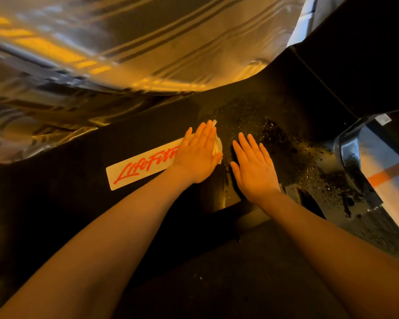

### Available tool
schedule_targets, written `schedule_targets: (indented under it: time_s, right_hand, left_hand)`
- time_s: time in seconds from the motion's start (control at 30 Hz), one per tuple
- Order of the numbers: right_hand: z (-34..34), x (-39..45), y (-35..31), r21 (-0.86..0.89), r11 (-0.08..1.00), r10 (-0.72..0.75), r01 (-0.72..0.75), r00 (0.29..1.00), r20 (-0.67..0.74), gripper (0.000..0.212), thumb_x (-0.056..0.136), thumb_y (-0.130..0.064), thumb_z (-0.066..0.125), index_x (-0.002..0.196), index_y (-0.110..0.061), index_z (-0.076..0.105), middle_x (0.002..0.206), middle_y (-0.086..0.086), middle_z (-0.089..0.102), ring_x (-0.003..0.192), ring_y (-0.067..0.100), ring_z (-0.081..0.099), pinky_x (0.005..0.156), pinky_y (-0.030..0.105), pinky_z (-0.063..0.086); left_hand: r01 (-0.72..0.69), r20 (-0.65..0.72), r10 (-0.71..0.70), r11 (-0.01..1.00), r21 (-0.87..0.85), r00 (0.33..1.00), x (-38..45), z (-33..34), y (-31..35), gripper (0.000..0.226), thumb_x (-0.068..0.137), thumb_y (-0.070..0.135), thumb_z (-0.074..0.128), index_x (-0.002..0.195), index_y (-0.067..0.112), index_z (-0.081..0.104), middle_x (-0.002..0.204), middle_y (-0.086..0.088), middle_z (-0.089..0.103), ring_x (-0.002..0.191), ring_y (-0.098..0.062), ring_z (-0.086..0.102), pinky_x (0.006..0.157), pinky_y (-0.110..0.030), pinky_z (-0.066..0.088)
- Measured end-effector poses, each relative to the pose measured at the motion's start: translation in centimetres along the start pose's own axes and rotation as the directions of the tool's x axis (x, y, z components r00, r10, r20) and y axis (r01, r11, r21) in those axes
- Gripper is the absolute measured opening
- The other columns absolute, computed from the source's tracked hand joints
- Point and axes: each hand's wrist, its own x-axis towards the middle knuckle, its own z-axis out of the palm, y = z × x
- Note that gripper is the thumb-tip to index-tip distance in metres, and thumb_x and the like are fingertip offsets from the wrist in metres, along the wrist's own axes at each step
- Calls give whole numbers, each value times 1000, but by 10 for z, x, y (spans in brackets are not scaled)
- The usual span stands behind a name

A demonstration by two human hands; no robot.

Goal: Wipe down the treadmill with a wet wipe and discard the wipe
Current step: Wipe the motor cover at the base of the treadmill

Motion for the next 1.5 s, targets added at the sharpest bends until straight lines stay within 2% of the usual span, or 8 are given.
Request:
schedule_targets:
  time_s: [0.27,0.37,0.47,0.73,0.9,1.0,1.27,1.5]
  right_hand:
    - [8,15,12,16,1000,10,-11,998,63,60,106,-43,22,157,-15,10,165,4,1,152,19,-4,117,33,-9]
    - [16,14,13,47,999,15,-16,1000,13,67,99,-49,10,156,-14,18,164,5,10,149,16,-2,118,34,-4]
    - [20,14,13,49,999,18,-17,1000,-19,67,99,-47,11,155,-13,23,163,5,16,147,15,1,119,36,1]
    - [20,12,14,77,997,18,-15,999,-33,62,102,-45,17,154,-12,26,162,6,17,150,19,8,120,37,5]
    - [20,12,14,76,997,22,-20,999,-27,62,102,-45,16,155,-13,25,163,5,16,151,19,7,120,36,4]
    - [20,12,13,73,997,23,-21,999,-30,61,102,-44,18,155,-14,25,163,5,16,151,19,8,120,36,4]
    - [23,13,14,58,998,28,-26,999,-40,59,103,-41,24,153,-11,31,161,7,23,150,22,15,121,34,2]
    - [25,12,13,50,998,38,-36,998,-41,60,102,-43,22,154,-14,28,162,4,19,151,19,12,122,37,9]
  left_hand:
    - [57,36,-56,998,-36,998,22,-4,-15,70,104,48,17,154,8,-9,162,-9,-18,150,-23,-14,120,-45,-6]
    - [134,64,-129,986,-100,990,52,-11,-30,69,104,48,17,154,9,-11,162,-7,-19,149,-22,-17,120,-45,-8]
    - [152,94,-142,981,-117,985,72,-15,-42,68,104,48,16,154,10,-13,162,-6,-21,149,-20,-19,120,-44,-10]
    - [-91,14,90,995,37,996,24,-2,-24,72,103,50,19,155,9,-8,163,-7,-16,150,-22,-12,121,-44,-3]
    - [126,80,-118,986,-106,990,77,-16,-49,69,104,48,16,154,12,-13,162,-4,-21,149,-19,-18,120,-44,-9]
    - [169,74,-163,981,-93,984,99,-20,-58,69,104,48,16,155,10,-11,163,-5,-19,149,-20,-18,120,-43,-9]
    - [-181,32,179,982,57,983,39,-8,-31,71,102,50,16,155,11,-10,162,-6,-17,150,-21,-14,121,-44,-4]
    - [77,65,-72,994,-78,995,105,-25,-55,67,105,46,16,154,11,-12,162,-3,-20,149,-18,-18,120,-43,-9]
